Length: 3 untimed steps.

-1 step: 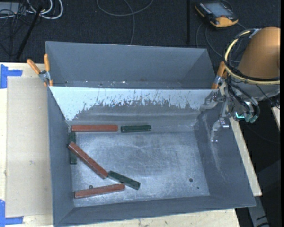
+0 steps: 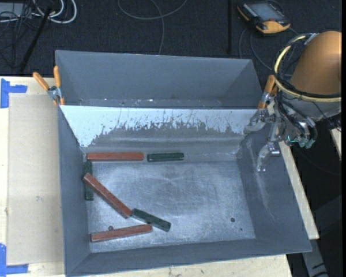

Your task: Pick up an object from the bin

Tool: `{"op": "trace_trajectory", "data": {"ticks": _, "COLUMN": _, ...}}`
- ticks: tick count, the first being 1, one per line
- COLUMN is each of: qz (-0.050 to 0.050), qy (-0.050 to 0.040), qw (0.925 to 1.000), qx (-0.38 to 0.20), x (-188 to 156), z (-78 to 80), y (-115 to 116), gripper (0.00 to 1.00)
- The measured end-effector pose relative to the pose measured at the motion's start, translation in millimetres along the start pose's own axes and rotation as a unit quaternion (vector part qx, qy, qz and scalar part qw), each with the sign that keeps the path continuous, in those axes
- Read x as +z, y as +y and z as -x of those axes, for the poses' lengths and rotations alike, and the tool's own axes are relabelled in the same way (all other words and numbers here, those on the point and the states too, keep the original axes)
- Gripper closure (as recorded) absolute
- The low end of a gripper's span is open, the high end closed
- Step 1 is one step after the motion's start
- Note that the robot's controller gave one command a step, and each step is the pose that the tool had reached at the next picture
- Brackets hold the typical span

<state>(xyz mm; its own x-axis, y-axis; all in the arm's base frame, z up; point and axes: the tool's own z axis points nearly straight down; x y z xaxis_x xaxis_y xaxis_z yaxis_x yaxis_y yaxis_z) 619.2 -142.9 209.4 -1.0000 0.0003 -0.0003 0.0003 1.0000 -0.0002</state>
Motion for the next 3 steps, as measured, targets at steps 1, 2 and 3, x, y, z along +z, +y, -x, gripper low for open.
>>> {"op": "trace_trajectory", "data": {"ticks": 1, "qz": 0.000, "qy": 0.0004, "qw": 1.0000, "qx": 0.007, "x": 96.4, "z": -26.7, "y": 116.1, "gripper": 1.00}}
{"op": "trace_trajectory", "data": {"ticks": 2, "qz": 0.000, "qy": 0.0005, "qw": 1.0000, "qx": 0.007, "x": 96.4, "z": -26.7, "y": 115.8, "gripper": 0.00}}
{"op": "trace_trajectory", "data": {"ticks": 3, "qz": 0.000, "qy": 0.0005, "qw": 1.0000, "qx": 0.007, "x": 96.4, "z": -26.7, "y": 115.7, "gripper": 0.00}}
